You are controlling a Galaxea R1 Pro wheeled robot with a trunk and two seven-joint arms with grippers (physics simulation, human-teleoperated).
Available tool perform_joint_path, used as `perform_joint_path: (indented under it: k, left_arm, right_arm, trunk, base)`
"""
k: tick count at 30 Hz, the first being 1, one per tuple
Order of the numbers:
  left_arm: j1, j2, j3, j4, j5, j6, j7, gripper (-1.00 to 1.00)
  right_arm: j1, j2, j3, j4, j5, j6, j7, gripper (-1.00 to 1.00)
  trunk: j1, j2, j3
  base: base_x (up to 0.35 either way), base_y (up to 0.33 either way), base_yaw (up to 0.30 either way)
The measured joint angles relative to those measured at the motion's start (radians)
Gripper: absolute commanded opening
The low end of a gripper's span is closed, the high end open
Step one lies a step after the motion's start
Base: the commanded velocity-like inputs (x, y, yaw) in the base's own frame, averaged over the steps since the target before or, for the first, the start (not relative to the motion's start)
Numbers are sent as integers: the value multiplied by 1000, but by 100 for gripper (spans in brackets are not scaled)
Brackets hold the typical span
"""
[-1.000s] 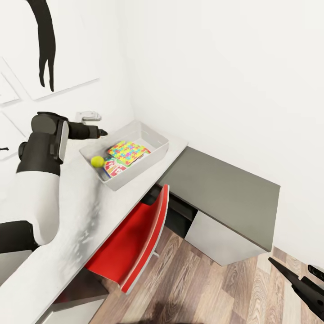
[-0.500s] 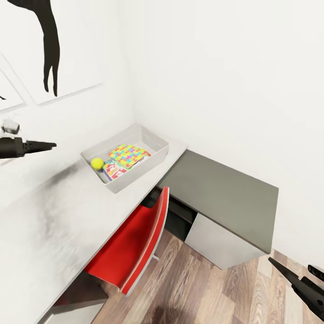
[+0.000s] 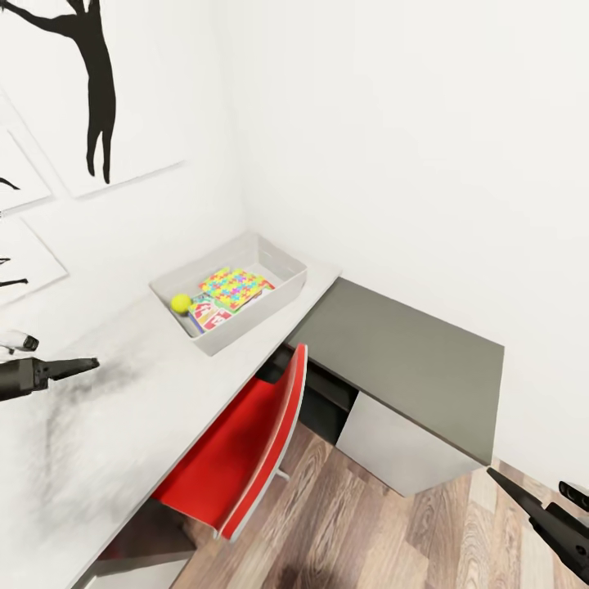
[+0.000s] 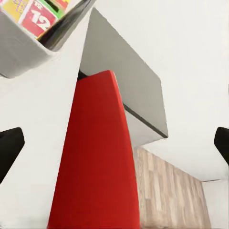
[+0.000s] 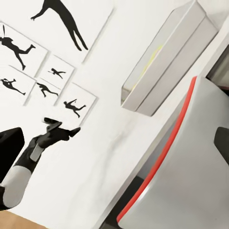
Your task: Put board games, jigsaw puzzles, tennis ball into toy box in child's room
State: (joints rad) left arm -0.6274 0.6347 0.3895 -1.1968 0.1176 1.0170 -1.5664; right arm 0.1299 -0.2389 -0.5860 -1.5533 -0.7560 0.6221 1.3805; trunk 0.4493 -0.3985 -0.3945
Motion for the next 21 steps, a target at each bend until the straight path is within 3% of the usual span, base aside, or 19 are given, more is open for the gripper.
perform_joint_path:
  k: [3, 5, 8, 10, 13, 21]
  left_arm:
    - [152, -17, 22, 23, 81, -9, 0, 100]
    - [205, -27, 25, 55, 132, -35, 0, 100]
    - [268, -30, 29, 133, 256, -131, 0, 100]
    - [279, -28, 32, 156, 297, -150, 0, 100]
    - [285, -28, 36, 167, 322, -161, 0, 100]
    - [287, -29, 37, 171, 331, -165, 0, 100]
  right_arm:
    - [0, 0, 1, 0, 0, 0, -1, 100]
    - [-1, 0, 3, 0, 1, -1, -3, 100]
    - [-1, 1, 5, 0, 32, 0, -22, 100]
    - [-3, 1, 5, 0, 47, 0, -26, 100]
    - [-7, 1, 6, 0, 56, 0, -29, 100]
    - [-9, 3, 6, -1, 60, -4, -36, 100]
  trunk:
    - [0, 0, 5]
    - [0, 0, 8]
    - [0, 0, 13]
    - [0, 0, 16]
    - [0, 0, 20]
    - [0, 0, 21]
  base:
    - [0, 0, 0]
    - [0, 0, 0]
    - [0, 0, 0]
    - [0, 0, 0]
    - [0, 0, 0]
    - [0, 0, 0]
